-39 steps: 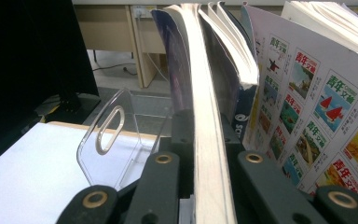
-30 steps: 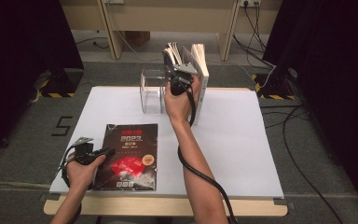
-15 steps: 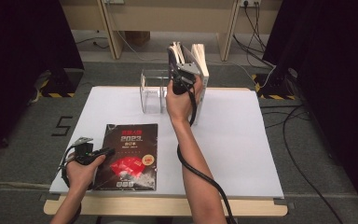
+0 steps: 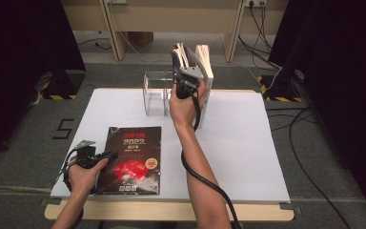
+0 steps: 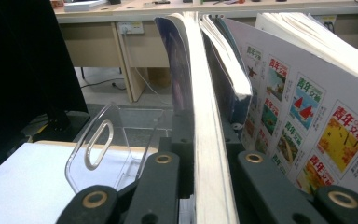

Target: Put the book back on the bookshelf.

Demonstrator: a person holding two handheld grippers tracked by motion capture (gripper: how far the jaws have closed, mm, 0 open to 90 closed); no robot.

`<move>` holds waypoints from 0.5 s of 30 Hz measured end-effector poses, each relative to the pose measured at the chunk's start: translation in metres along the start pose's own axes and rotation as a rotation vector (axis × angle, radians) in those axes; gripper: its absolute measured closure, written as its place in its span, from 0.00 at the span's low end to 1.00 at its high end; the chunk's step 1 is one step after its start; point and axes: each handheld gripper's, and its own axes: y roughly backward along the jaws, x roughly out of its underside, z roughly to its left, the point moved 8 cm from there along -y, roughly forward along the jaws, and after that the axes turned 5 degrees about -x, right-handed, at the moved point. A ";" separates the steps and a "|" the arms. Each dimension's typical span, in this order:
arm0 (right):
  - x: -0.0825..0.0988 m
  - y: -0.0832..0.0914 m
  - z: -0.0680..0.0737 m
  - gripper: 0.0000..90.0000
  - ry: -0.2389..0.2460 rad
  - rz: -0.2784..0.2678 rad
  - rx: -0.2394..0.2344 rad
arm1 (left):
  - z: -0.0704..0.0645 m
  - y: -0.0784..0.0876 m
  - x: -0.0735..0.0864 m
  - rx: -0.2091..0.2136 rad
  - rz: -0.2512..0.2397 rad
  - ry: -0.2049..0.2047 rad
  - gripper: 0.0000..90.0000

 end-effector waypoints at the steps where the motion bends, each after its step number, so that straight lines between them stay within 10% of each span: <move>1: 0.000 0.000 0.001 0.92 0.002 -0.001 -0.002 | 0.000 0.000 0.000 -0.002 -0.001 -0.001 0.71; 15: 0.000 0.002 0.017 0.92 0.033 -0.014 -0.018 | 0.000 0.002 -0.001 -0.001 -0.006 0.003 0.71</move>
